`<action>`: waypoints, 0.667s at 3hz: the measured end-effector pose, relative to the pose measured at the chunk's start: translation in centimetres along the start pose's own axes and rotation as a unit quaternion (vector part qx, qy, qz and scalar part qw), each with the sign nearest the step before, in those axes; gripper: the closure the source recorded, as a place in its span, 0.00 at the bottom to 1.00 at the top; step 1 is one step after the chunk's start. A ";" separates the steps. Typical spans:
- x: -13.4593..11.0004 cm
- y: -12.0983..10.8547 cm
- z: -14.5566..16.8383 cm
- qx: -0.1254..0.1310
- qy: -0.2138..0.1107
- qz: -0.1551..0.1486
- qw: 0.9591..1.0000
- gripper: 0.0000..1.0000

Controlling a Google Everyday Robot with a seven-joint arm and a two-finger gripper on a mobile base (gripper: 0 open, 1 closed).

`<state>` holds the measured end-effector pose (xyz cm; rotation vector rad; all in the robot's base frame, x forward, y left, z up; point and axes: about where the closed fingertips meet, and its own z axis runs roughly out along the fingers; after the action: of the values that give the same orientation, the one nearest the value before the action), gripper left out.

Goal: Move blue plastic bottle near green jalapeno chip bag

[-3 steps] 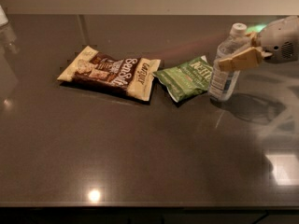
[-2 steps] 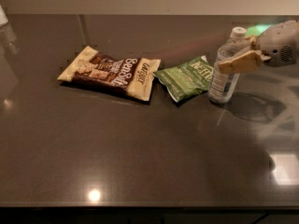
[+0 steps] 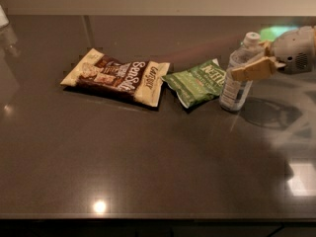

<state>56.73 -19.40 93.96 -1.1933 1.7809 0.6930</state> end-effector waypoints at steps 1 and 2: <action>-0.1 0.1 0.2 -0.002 0.000 0.000 1.000 0.36; -0.2 0.1 0.5 -0.004 0.000 -0.001 1.000 0.13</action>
Offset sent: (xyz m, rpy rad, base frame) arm 0.0003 0.0022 -0.0001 0.0002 0.0009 0.0034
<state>56.81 -18.90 93.91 -1.2004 1.7779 0.6996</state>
